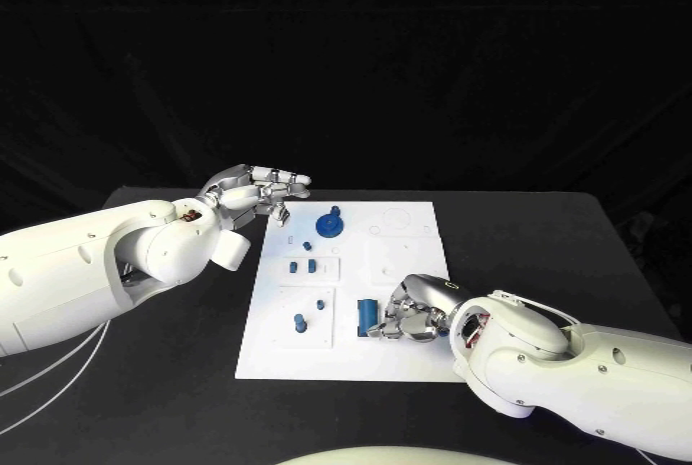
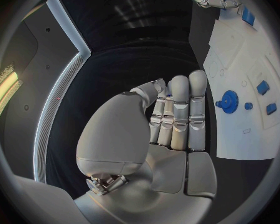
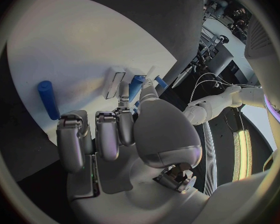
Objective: Assemble the parts on the task board
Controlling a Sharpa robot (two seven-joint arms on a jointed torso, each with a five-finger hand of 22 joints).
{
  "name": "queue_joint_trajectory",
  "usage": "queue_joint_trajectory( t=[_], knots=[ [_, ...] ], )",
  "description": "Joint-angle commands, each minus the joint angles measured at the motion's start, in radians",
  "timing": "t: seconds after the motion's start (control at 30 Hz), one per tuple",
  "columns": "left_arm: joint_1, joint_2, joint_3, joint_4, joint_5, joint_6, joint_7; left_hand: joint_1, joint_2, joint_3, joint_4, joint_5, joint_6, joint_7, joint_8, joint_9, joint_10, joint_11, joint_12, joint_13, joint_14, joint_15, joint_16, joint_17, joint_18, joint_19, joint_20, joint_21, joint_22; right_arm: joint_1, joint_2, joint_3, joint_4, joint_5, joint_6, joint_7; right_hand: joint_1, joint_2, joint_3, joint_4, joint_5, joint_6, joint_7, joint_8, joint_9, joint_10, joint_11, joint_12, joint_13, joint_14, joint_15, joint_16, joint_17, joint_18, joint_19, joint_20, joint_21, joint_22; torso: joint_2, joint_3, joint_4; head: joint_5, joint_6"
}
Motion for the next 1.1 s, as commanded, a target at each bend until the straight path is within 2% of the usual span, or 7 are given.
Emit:
queue_joint_trajectory(
  t=[0.03, 0.27, 0.47, 0.7, 0.9, 0.97, 1.1],
  knots=[
    [0.000, 0.000, 0.000, 0.002, -0.003, 0.012, 0.005, -0.009, 0.001, -0.003, 0.003, 0.003, -0.009, 0.002, -0.006, -0.001, -0.005, 0.002, 0.006, 0.001, -0.007, 0.000, 0.000, -0.001, 0.014, -0.002, 0.005, -0.006, -0.001, 0.000, -0.001, 0.000, 0.004, 0.002, 0.019, 0.010, -0.016, -0.027, -0.011, 0.004, -0.026, 0.000, -0.002, 0.007, 0.003, 0.018, -0.004, -0.008, 0.099, 0.086, 0.000, 0.002, 0.165, -0.007, 0.104, -0.003, 0.004, 0.263, 0.000, 0.0000, -0.0005, 0.000, -0.001],
    [0.000, -0.001, 0.000, 0.001, -0.003, 0.011, 0.004, -0.009, 0.001, -0.003, 0.003, 0.003, -0.009, 0.002, -0.006, -0.001, -0.005, 0.002, 0.006, 0.001, -0.007, 0.000, 0.000, -0.001, 0.014, -0.002, 0.005, -0.006, -0.001, 0.000, -0.018, 0.000, 0.014, -0.004, 0.007, 0.012, -0.017, -0.039, -0.013, 0.006, -0.053, -0.001, -0.002, 0.008, 0.006, 0.017, -0.004, -0.011, 0.097, 0.085, 0.001, 0.002, 0.164, -0.007, 0.104, -0.002, 0.004, 0.263, 0.000, 0.0000, 0.0007, -0.001, -0.002],
    [0.000, -0.002, 0.000, 0.001, -0.003, 0.010, 0.005, -0.008, 0.001, -0.003, 0.002, 0.003, -0.009, 0.001, -0.006, -0.001, -0.006, 0.002, 0.007, 0.001, -0.007, 0.000, 0.000, -0.001, 0.014, -0.001, 0.005, -0.006, -0.002, 0.001, -0.057, 0.000, 0.035, 0.003, -0.034, 0.024, -0.007, -0.024, -0.002, 0.007, -0.024, -0.005, -0.001, 0.008, 0.008, 0.014, -0.004, -0.018, 0.094, 0.085, 0.000, 0.000, 0.163, -0.007, 0.104, -0.002, 0.004, 0.263, -0.001, -0.0002, -0.0003, 0.000, -0.001],
    [0.000, -0.003, 0.000, 0.001, -0.003, 0.007, 0.006, -0.008, 0.001, -0.003, 0.002, 0.003, -0.009, 0.001, -0.006, -0.001, -0.006, 0.002, 0.007, 0.001, -0.007, 0.000, 0.000, -0.001, 0.014, -0.001, 0.005, -0.006, -0.002, 0.033, -0.166, 0.000, 0.081, 0.057, -0.114, 0.116, 0.058, 0.003, 0.027, -0.015, 0.057, -0.074, 0.031, -0.068, -0.027, -0.008, 0.022, -0.058, 0.071, 0.080, 0.020, -0.014, 0.142, -0.007, 0.104, 0.013, 0.004, 0.263, -0.002, -0.0017, -0.0032, -0.007, 0.003],
    [0.000, -0.002, 0.000, 0.002, -0.003, 0.006, 0.007, -0.008, 0.001, -0.003, 0.002, 0.003, -0.009, 0.001, -0.006, -0.001, -0.006, 0.002, 0.007, 0.001, -0.007, 0.000, 0.000, -0.001, 0.014, -0.001, 0.005, -0.006, -0.002, 0.056, -0.253, -0.001, 0.098, 0.015, -0.110, 0.143, 0.114, 0.027, 0.062, -0.037, 0.082, -0.072, 0.038, -0.114, -0.057, -0.012, 0.028, -0.071, 0.064, 0.079, 0.026, -0.017, 0.139, -0.007, 0.104, 0.020, 0.004, 0.263, -0.003, -0.0010, -0.0068, -0.016, 0.007],
    [0.000, -0.002, -0.001, 0.002, -0.003, 0.006, 0.007, -0.008, 0.001, -0.003, 0.002, 0.003, -0.009, 0.001, -0.006, -0.001, -0.006, 0.002, 0.007, 0.001, -0.007, 0.000, 0.000, -0.001, 0.014, -0.001, 0.005, -0.006, -0.002, 0.057, -0.274, -0.003, 0.096, -0.013, -0.102, 0.143, 0.129, 0.029, 0.074, -0.042, 0.093, -0.061, 0.039, -0.133, -0.072, -0.011, 0.028, -0.074, 0.064, 0.080, 0.027, -0.016, 0.140, -0.007, 0.104, 0.021, 0.004, 0.263, -0.004, -0.0001, -0.0074, -0.021, 0.006],
    [-0.001, -0.002, -0.001, 0.003, -0.003, 0.007, 0.008, -0.008, 0.001, -0.003, 0.002, 0.003, -0.009, 0.001, -0.006, -0.001, -0.006, 0.002, 0.007, 0.001, -0.007, 0.000, 0.000, -0.001, 0.014, -0.001, 0.005, -0.006, -0.002, 0.048, -0.292, -0.005, 0.093, -0.055, -0.095, 0.128, 0.131, 0.028, 0.077, -0.042, 0.094, -0.052, 0.037, -0.138, -0.077, -0.010, 0.028, -0.073, 0.064, 0.081, 0.026, -0.014, 0.144, -0.007, 0.104, 0.022, 0.004, 0.263, -0.004, 0.0002, -0.0071, -0.028, 0.010]
  ],
)
